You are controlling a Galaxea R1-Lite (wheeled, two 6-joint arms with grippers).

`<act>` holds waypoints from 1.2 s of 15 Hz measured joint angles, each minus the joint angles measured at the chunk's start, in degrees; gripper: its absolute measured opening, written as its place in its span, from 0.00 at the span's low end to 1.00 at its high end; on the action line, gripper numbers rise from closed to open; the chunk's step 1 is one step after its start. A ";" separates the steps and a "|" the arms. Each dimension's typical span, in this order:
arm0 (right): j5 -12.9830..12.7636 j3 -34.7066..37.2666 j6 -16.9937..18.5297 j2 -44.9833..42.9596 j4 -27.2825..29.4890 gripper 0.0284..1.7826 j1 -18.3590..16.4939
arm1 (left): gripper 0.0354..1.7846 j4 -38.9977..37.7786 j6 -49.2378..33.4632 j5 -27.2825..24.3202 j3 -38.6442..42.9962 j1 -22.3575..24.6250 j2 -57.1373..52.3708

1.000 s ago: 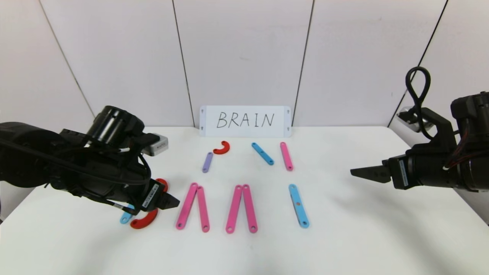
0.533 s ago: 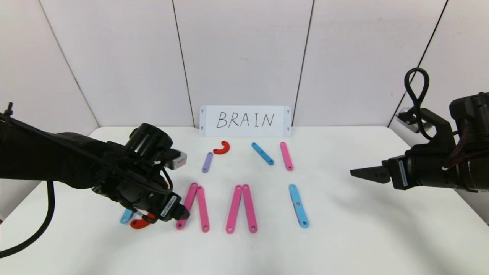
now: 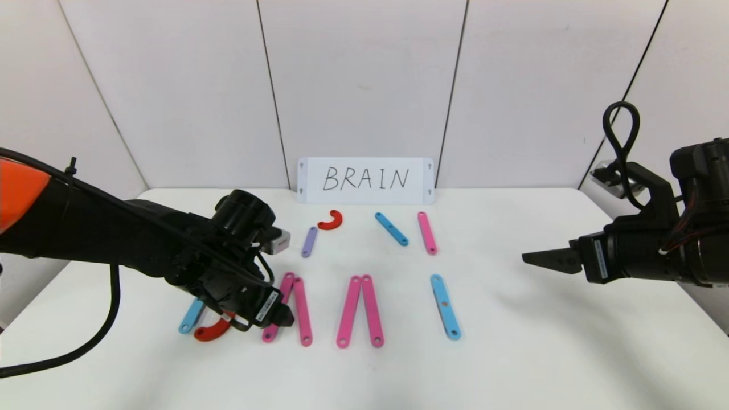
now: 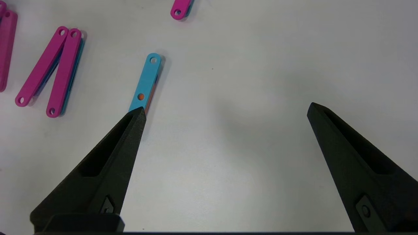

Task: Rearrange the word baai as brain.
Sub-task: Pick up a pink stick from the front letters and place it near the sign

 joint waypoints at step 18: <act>-0.01 0.50 -0.11 -0.52 -0.07 0.97 0.37 | 0.15 0.74 -2.26 0.05 -9.40 1.19 1.76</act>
